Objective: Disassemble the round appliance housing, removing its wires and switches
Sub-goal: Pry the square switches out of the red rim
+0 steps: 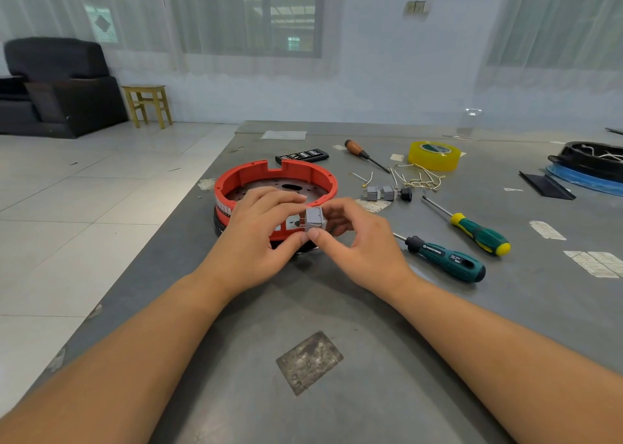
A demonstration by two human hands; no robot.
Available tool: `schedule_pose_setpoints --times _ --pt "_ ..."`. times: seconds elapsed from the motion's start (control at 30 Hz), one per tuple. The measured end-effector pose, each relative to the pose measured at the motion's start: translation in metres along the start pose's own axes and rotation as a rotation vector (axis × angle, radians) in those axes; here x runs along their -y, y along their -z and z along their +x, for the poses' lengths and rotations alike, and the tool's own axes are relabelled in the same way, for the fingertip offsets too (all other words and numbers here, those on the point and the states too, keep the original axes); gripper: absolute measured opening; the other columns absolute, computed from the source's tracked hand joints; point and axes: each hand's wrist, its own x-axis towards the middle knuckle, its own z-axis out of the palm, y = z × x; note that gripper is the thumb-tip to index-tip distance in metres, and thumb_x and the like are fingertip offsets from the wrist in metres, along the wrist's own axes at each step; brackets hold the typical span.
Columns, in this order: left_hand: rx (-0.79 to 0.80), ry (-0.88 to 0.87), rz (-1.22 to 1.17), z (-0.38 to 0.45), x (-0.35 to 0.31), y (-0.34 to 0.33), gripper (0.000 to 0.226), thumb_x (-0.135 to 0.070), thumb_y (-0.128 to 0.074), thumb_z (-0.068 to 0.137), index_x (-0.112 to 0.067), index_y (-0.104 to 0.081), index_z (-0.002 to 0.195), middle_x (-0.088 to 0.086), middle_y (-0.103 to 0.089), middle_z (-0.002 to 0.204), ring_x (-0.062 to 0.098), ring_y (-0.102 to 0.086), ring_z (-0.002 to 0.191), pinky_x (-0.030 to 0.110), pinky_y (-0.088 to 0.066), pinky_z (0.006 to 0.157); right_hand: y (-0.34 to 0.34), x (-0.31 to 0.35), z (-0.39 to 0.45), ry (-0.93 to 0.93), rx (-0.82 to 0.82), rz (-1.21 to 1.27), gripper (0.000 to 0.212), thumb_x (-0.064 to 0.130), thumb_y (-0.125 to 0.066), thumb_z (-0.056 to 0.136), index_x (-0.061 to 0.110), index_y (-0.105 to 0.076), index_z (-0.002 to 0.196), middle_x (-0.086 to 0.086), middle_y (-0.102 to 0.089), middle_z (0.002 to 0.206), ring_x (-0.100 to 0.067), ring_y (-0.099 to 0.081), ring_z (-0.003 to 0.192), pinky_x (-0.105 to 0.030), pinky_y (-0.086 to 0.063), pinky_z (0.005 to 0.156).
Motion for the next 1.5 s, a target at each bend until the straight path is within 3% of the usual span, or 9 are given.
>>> schedule_pose_setpoints --times 0.23,0.4,0.53,0.7,0.77,0.87,0.97,1.1,1.5 --pt "0.058 -0.010 0.052 0.001 0.000 -0.002 0.035 -0.023 -0.076 0.095 -0.015 -0.070 0.128 -0.004 -0.064 0.135 0.023 -0.049 0.135 0.053 -0.043 0.110 0.004 0.003 0.000 0.082 0.012 -0.073 0.036 0.021 -0.077 0.088 0.023 -0.065 0.122 0.013 -0.066 0.109 -0.007 -0.064 0.098 -0.016 -0.051 0.084" --pt "0.047 0.017 0.057 0.002 -0.001 -0.004 0.040 -0.029 -0.074 0.096 -0.019 -0.066 0.134 -0.005 -0.060 0.141 0.022 -0.047 0.139 0.048 -0.037 0.116 0.007 0.001 0.000 0.103 -0.014 -0.131 0.032 0.019 -0.080 0.087 0.020 -0.069 0.117 0.015 -0.066 0.102 -0.004 -0.064 0.094 -0.012 -0.050 0.083" --pt "0.023 0.148 0.135 0.003 0.001 -0.008 0.052 -0.041 -0.071 0.096 -0.025 -0.057 0.143 -0.004 -0.056 0.148 0.021 -0.043 0.142 0.040 -0.023 0.120 0.019 -0.008 0.010 -0.026 -0.111 -0.159 0.027 0.022 -0.079 0.085 0.031 -0.064 0.106 0.022 -0.065 0.096 0.002 -0.065 0.089 -0.006 -0.049 0.076" --pt "0.035 0.202 0.208 0.006 0.005 -0.016 0.043 -0.050 -0.061 0.100 -0.028 -0.063 0.137 -0.006 -0.063 0.138 0.021 -0.046 0.137 0.042 -0.020 0.119 0.048 -0.032 0.047 -0.257 -0.218 -0.247 0.022 0.023 -0.079 0.084 0.029 -0.063 0.098 0.016 -0.069 0.091 0.003 -0.068 0.078 -0.014 -0.055 0.072" --pt "0.024 0.212 0.221 0.007 0.007 -0.018 0.039 -0.050 -0.060 0.100 -0.028 -0.065 0.133 -0.006 -0.065 0.134 0.021 -0.047 0.135 0.042 -0.022 0.118 0.056 -0.044 0.068 -0.306 -0.165 -0.343 0.025 0.023 -0.079 0.084 0.025 -0.062 0.101 0.009 -0.070 0.096 -0.005 -0.069 0.084 -0.024 -0.054 0.077" --pt "0.013 0.221 0.226 0.008 0.012 -0.020 0.036 -0.049 -0.060 0.100 -0.028 -0.067 0.129 -0.006 -0.066 0.131 0.022 -0.049 0.133 0.041 -0.022 0.117 0.061 -0.062 0.101 -0.375 0.016 -0.530 0.033 0.024 -0.079 0.083 0.023 -0.063 0.112 0.002 -0.069 0.107 -0.016 -0.066 0.095 -0.029 -0.050 0.079" --pt "0.014 0.223 0.229 0.009 0.016 -0.021 0.037 -0.051 -0.058 0.100 -0.028 -0.068 0.127 -0.006 -0.067 0.129 0.022 -0.051 0.131 0.042 -0.025 0.115 0.054 -0.076 0.127 -0.368 0.214 -0.707 0.038 0.026 -0.077 0.086 0.021 -0.066 0.122 -0.001 -0.070 0.119 -0.020 -0.064 0.107 -0.034 -0.054 0.091" --pt "0.022 0.235 0.234 0.010 0.019 -0.023 0.044 -0.055 -0.052 0.097 -0.027 -0.068 0.127 -0.005 -0.067 0.128 0.022 -0.052 0.130 0.044 -0.029 0.115 0.042 -0.092 0.144 -0.383 0.359 -0.837 0.040 0.031 -0.076 0.087 0.024 -0.064 0.125 -0.001 -0.067 0.127 -0.024 -0.060 0.117 -0.041 -0.052 0.101" --pt "0.015 0.245 0.237 0.010 0.017 -0.024 0.043 -0.052 -0.052 0.096 -0.026 -0.069 0.126 -0.003 -0.068 0.127 0.024 -0.053 0.128 0.044 -0.029 0.114 0.049 -0.104 0.149 -0.431 0.443 -0.876 0.043 0.029 -0.074 0.091 0.024 -0.058 0.131 -0.002 -0.063 0.133 -0.025 -0.058 0.119 -0.042 -0.051 0.103"
